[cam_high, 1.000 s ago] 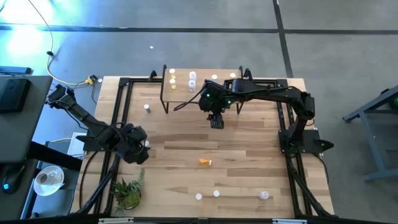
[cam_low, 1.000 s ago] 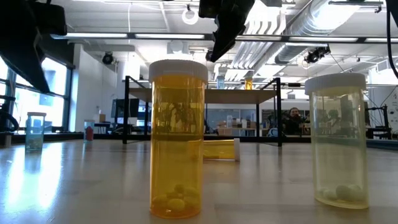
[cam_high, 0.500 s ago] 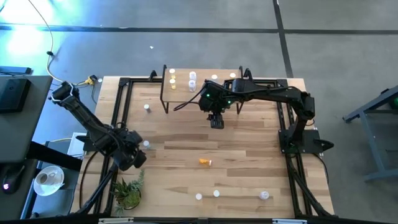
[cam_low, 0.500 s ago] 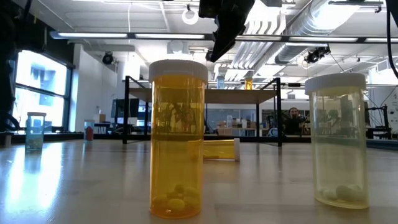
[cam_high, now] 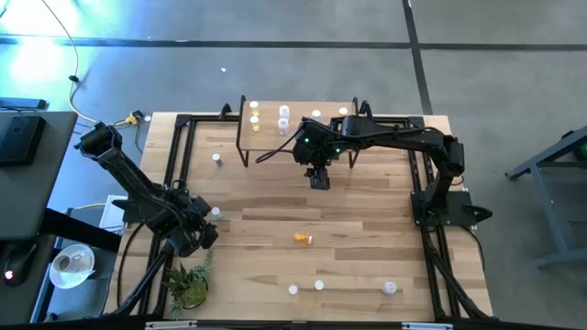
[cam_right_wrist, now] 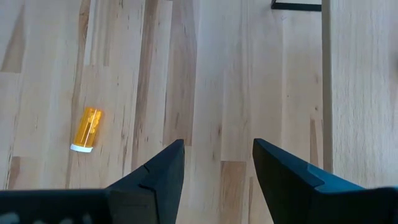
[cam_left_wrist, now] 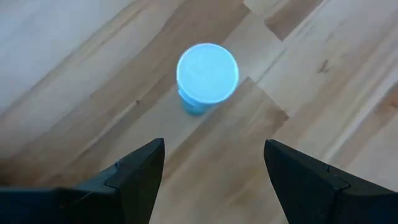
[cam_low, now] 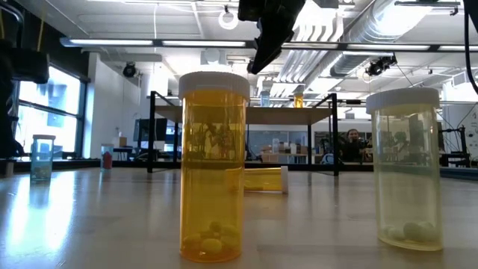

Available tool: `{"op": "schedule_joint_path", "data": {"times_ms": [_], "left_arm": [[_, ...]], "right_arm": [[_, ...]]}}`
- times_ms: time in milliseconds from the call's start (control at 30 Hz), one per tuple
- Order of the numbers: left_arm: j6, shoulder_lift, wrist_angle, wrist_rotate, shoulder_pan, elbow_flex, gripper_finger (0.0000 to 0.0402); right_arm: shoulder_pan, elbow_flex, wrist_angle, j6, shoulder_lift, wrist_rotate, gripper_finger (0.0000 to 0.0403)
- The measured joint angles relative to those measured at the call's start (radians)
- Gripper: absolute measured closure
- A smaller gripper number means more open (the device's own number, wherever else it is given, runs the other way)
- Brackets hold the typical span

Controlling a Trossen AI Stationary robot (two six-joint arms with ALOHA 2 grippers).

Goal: Pick and place medicine bottles onto shelf by color
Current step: Put the bottom blue pill bottle into the shelf aligned with the blue pill bottle

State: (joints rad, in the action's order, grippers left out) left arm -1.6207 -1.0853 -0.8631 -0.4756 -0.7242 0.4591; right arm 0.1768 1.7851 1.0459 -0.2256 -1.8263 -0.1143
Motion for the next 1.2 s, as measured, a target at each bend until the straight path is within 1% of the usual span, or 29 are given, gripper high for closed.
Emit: {"op": "schedule_joint_path", "data": {"times_ms": [200,433,533,800,967,1067,1200], "left_arm": [[-0.003,-0.094,0.009,-0.028,-0.003,0.0,0.0135],[-0.001,-0.191,0.079,-0.045,-0.003,0.0,0.0135],[-0.003,-0.226,0.084,-0.051,-0.003,0.0,0.0135],[-0.026,-0.282,0.118,-0.137,-0.005,0.0,0.0135],[-0.026,-0.3,0.135,-0.16,-0.004,0.0,0.0137],[-0.026,-0.306,0.136,-0.164,-0.004,0.0,0.0151],[-0.026,-0.308,0.135,-0.164,-0.004,0.0,0.0187]], "right_arm": [[0.0,0.0,0.001,0.0,0.0,0.0,0.0221],[0.0,0.0,-0.004,0.0,0.0,0.0,0.0221],[0.0,0.0,-0.005,0.0,0.0,0.0,0.0221],[0.0,0.0,-0.009,0.0,0.0,0.0,0.0221],[0.0,0.0,-0.011,-0.003,0.0,0.0,0.0221],[0.0,0.0,-0.011,-0.003,0.0,0.0,0.0221],[0.0,0.0,-0.011,-0.003,0.0,0.0,0.0221]]}}
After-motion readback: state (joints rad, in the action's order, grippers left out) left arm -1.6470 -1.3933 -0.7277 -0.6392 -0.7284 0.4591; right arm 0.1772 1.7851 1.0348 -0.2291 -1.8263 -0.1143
